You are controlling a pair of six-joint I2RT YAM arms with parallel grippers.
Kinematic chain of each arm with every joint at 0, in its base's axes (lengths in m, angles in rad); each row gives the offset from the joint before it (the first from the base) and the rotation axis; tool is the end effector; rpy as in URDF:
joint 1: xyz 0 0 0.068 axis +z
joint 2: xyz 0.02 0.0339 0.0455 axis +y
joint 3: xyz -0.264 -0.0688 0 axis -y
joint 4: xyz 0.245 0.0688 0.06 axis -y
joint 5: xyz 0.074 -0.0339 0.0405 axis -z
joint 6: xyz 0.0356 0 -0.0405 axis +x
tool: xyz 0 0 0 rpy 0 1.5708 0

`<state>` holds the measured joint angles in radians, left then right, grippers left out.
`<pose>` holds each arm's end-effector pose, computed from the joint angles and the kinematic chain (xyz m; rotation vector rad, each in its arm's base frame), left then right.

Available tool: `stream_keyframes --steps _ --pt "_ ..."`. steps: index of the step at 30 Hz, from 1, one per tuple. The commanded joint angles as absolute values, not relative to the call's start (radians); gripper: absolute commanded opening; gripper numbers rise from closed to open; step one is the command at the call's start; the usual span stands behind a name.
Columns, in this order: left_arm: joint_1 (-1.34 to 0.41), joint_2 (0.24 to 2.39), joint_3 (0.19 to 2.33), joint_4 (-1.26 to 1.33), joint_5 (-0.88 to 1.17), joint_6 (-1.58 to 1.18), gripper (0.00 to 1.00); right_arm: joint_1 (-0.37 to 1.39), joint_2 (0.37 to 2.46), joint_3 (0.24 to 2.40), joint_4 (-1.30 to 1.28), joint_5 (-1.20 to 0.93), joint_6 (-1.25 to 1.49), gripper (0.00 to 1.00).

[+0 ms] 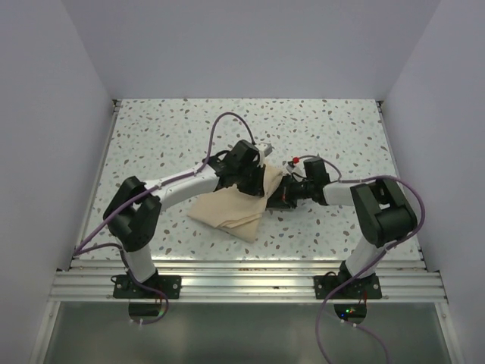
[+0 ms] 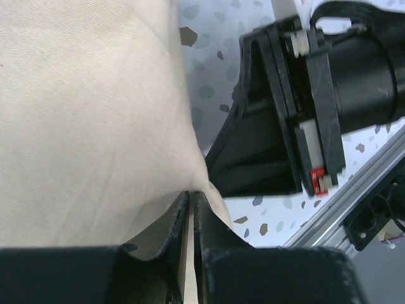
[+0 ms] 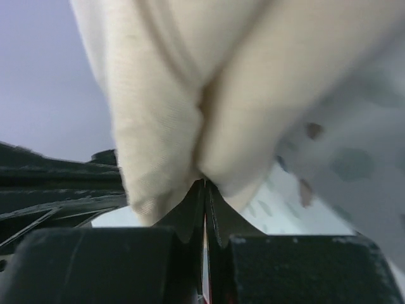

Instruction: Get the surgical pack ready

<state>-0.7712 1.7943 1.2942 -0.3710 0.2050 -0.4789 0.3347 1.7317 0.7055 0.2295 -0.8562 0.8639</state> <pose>0.2763 -0.2787 0.2228 0.4723 2.5425 -0.7673 0.2826 0.1268 0.1260 0.2083 2.5750 1.5410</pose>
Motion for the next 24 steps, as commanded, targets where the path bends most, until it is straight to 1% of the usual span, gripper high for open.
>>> stream_keyframes --steps 1,4,6,13,18,22,24 --pt "-0.796 1.711 1.29 -0.388 0.229 -0.483 0.11 0.264 1.663 0.704 0.005 -0.847 0.704 0.0" --pt "-0.796 1.689 1.275 -0.38 0.244 -0.503 0.11 0.21 1.611 0.753 -0.148 -0.842 0.609 0.0" --pt "-0.796 1.677 1.258 -0.368 0.256 -0.514 0.11 0.21 1.582 0.784 -0.192 -0.835 0.591 0.0" --pt "-0.807 1.667 1.195 -0.321 0.285 -0.548 0.11 0.215 1.551 0.859 -0.104 -0.847 0.712 0.0" --pt "-0.822 1.683 1.148 -0.261 0.305 -0.574 0.11 0.238 1.627 0.94 -0.051 -0.864 0.762 0.0" --pt "-0.822 1.686 1.106 -0.236 0.304 -0.583 0.1 0.265 1.684 0.96 -0.005 -0.882 0.814 0.0" --pt "-0.824 1.687 1.1 -0.235 0.299 -0.578 0.1 0.276 1.736 0.942 0.082 -0.908 0.842 0.0"
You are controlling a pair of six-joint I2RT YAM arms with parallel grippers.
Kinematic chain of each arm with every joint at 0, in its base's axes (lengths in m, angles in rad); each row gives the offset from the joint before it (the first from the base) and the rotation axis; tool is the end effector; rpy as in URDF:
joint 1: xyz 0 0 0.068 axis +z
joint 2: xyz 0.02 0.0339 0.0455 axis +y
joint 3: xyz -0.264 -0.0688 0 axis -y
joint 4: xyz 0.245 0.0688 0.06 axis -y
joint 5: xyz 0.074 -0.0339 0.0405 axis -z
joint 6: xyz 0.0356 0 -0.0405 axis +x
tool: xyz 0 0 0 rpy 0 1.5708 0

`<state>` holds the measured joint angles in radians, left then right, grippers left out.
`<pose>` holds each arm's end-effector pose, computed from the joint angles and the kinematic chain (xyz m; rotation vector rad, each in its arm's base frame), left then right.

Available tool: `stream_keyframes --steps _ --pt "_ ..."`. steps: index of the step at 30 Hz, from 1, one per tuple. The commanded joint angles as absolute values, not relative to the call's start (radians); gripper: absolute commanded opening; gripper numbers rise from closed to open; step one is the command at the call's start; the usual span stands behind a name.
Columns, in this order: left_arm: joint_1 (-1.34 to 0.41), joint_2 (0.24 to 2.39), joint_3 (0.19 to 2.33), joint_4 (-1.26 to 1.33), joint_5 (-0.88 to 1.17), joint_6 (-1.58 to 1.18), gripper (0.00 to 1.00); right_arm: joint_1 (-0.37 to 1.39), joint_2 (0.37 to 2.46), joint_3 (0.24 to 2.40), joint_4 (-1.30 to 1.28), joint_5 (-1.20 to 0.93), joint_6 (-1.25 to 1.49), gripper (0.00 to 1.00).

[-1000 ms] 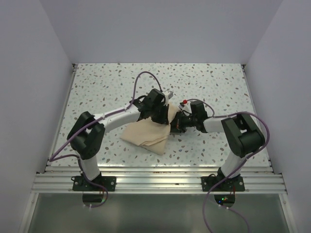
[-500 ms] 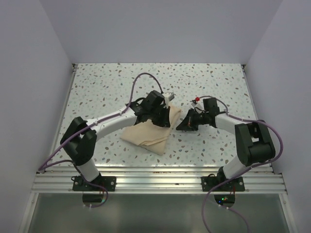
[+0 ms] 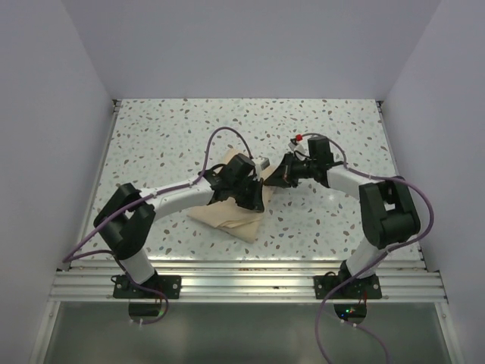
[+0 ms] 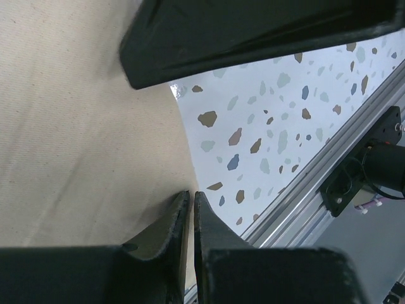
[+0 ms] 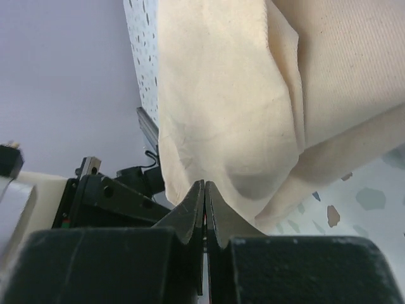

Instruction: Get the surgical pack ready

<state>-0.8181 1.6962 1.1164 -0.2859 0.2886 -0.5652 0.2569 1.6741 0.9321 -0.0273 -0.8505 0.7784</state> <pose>0.2393 -0.2704 0.2091 0.4709 2.5899 -0.9110 0.3205 0.1119 0.1869 0.1774 2.4882 1.4777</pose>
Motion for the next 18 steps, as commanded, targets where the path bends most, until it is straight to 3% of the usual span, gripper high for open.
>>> stream_keyframes --steps 1,11,18 --pt "-0.822 1.689 1.1 -0.238 0.299 -0.575 0.1 0.276 1.753 0.928 0.119 -0.937 0.86 0.0" --pt "-0.822 1.691 1.109 -0.259 0.275 -0.557 0.1 0.276 1.799 0.871 0.209 -0.936 0.855 0.0" --pt "-0.819 1.58 1.199 -0.383 0.19 -0.535 0.15 0.276 1.695 1.112 -0.244 -0.853 0.664 0.0"
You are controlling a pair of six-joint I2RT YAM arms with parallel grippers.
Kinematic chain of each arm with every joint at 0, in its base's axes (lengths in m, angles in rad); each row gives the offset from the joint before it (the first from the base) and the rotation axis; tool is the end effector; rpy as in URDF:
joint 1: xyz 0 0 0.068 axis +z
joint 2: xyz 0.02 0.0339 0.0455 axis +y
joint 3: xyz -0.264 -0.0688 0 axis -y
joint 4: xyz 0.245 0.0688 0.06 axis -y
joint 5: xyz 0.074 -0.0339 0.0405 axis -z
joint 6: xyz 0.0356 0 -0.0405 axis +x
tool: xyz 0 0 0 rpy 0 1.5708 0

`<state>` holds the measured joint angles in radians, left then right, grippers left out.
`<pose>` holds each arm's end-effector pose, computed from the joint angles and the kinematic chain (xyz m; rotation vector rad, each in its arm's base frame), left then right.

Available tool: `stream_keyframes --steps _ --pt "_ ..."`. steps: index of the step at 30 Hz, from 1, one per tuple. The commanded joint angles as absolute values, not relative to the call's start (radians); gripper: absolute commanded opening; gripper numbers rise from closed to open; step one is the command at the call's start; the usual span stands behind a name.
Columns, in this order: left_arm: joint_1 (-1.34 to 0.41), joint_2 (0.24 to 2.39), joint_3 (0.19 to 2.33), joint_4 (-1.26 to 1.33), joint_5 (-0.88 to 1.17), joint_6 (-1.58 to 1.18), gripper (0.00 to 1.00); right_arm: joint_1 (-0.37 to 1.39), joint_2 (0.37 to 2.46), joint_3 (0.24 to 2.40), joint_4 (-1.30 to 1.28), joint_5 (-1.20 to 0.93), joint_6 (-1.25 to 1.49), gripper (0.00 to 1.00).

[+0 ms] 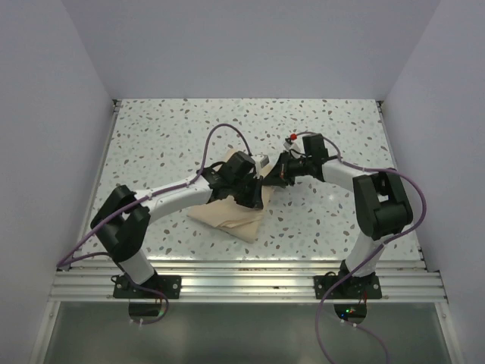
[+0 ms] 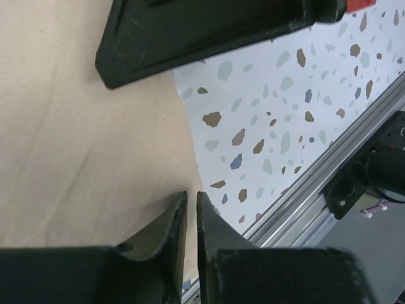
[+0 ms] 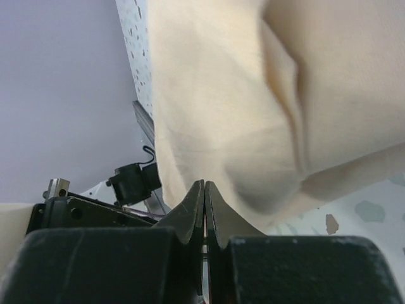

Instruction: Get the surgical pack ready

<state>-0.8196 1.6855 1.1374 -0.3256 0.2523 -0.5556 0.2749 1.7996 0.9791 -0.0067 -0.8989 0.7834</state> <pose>0.2394 -0.2693 0.2161 0.4654 2.5863 -0.8627 0.3350 0.1234 0.1615 0.1746 2.5508 1.5409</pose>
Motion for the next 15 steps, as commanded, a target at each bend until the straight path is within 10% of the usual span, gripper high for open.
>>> stream_keyframes --steps 1,5,12,13,15 --pt "-0.818 1.559 1.212 -0.396 0.178 -0.537 0.16 0.276 1.68 1.136 -0.3 -0.819 0.638 0.0" --pt "-0.793 1.418 1.204 -0.452 0.129 -0.56 0.25 0.276 1.588 1.213 -0.521 -0.736 0.53 0.09" --pt "-0.647 1.161 1.017 -0.469 0.11 -0.617 0.7 0.273 1.411 1.161 -0.744 -0.595 0.433 0.38" --pt "-0.641 1.14 1.002 -0.472 0.104 -0.618 0.99 0.273 1.381 1.152 -0.759 -0.571 0.422 0.57" --pt "-0.626 1.088 0.971 -0.488 0.094 -0.63 1.0 0.27 1.359 1.118 -0.798 -0.522 0.413 0.85"
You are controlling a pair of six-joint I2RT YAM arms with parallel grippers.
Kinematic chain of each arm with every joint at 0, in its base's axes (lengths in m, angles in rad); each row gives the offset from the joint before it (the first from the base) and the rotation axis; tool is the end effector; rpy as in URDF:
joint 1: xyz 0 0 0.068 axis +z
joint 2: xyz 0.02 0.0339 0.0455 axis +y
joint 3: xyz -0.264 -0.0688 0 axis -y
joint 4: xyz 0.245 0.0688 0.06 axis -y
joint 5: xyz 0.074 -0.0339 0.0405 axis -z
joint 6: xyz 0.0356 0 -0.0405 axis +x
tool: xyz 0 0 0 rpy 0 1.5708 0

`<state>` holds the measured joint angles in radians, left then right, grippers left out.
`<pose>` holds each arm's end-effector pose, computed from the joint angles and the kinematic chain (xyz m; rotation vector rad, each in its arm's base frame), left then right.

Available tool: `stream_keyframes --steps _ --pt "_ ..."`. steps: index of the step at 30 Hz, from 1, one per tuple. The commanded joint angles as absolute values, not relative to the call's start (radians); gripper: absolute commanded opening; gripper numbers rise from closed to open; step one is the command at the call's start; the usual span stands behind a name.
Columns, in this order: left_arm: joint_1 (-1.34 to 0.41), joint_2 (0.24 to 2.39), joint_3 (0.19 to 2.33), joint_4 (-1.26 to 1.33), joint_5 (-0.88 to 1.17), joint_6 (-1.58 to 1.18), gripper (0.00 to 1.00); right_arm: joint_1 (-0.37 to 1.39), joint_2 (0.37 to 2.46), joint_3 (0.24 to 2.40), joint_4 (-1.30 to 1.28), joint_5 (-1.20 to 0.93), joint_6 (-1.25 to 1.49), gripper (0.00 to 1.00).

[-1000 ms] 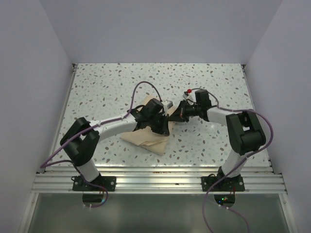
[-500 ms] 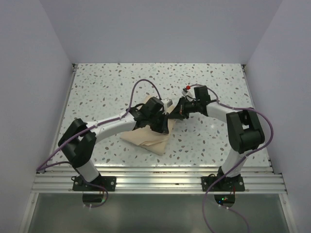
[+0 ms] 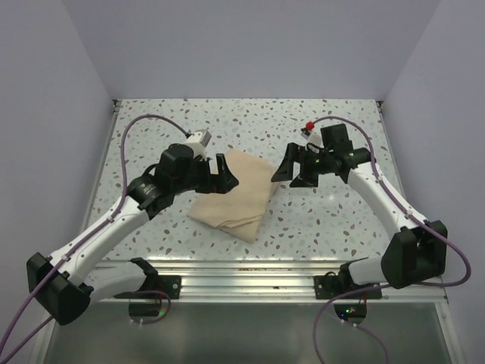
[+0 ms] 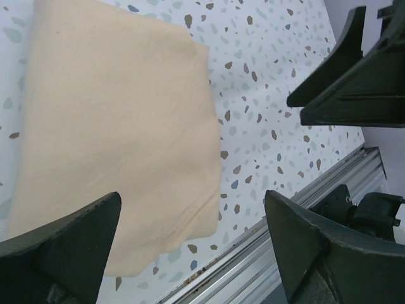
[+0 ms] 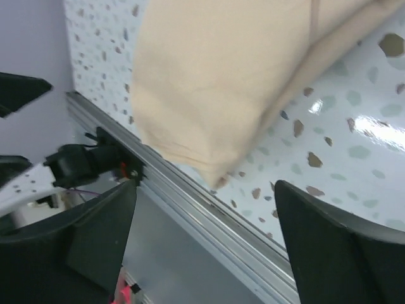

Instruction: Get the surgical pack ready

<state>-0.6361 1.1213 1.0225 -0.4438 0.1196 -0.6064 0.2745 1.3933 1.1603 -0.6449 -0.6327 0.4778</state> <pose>0.1975 -0.1511 0.3304 0.1086 2.2299 -0.8421 0.2746 0.0992 0.2961 -0.0404 2.5258 1.0965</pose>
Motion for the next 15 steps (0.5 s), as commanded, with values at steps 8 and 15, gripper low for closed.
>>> stream_keyframes --steps 8,15 --pt "-0.531 0.899 0.842 -0.494 0.084 -0.69 0.99 0.267 1.198 0.95 -0.799 -0.43 0.449 0.99" --pt "-0.399 0.795 0.649 -0.375 0.273 -0.791 1.0 0.259 1.048 0.689 -0.557 -0.581 0.578 0.99"
